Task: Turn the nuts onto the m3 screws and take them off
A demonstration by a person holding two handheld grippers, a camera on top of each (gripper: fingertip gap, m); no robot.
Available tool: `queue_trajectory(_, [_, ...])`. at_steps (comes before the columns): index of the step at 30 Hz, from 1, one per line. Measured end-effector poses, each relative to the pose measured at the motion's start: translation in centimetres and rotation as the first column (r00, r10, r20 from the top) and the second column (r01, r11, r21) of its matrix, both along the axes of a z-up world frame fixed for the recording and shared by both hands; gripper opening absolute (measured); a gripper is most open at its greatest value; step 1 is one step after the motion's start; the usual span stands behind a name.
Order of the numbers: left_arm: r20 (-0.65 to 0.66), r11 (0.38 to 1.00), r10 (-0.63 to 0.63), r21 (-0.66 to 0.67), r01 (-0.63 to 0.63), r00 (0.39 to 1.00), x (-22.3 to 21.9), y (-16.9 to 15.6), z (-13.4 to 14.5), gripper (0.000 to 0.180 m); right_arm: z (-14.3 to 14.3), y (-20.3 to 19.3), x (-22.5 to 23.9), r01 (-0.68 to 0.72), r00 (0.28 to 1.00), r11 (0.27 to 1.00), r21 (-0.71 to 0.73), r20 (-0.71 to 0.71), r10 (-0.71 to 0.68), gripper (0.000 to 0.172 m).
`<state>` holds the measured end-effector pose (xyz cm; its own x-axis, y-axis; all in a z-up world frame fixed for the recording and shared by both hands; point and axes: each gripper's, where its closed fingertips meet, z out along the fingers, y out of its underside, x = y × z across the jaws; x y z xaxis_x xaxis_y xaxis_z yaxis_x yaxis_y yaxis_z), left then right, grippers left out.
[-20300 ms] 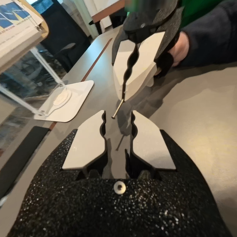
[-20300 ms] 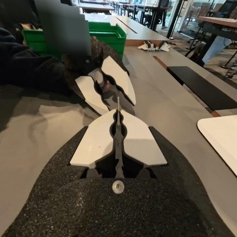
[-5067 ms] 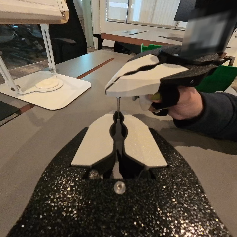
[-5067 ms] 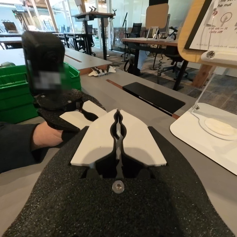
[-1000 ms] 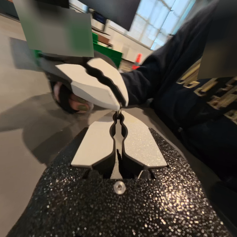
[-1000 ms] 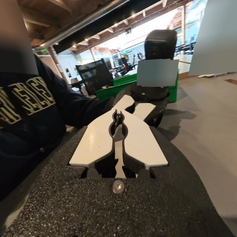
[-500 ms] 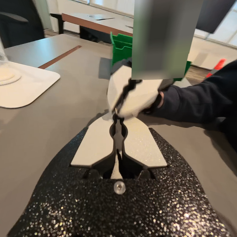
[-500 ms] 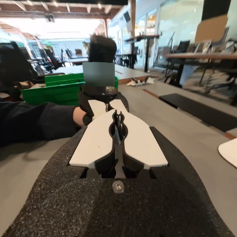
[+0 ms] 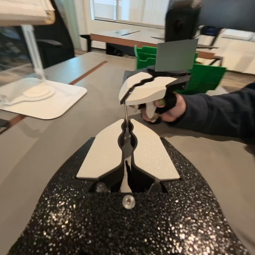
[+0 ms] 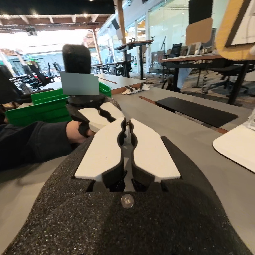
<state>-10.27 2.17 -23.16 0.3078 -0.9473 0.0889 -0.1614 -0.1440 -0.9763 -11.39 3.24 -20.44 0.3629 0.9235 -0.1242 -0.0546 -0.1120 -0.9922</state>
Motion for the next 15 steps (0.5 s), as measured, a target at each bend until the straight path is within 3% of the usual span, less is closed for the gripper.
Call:
queue_trajectory(5, [-0.046, 0.991, 0.100, 0.090, -0.096, 0.994, -0.39, 0.87, 0.21, 0.003, -0.15, 0.74, 0.04, 0.108, 0.994, 0.993, -0.040, 0.001, -0.108, 0.004])
queue_trajectory(10, [0.016, 0.994, 0.074, 0.074, -0.075, 0.997, -0.20, 0.74, 0.69, 0.005, 0.16, 0.46, 0.30, 0.050, 0.998, 0.998, -0.026, -0.027, -0.051, 0.004])
queue_trajectory(15, [0.031, 1.000, 0.024, 0.016, -0.024, 0.999, -0.05, 0.38, 0.70, 0.037, 0.10, -0.18, 0.43, -0.041, 0.999, 0.999, 0.002, -0.009, 0.041, 0.004])
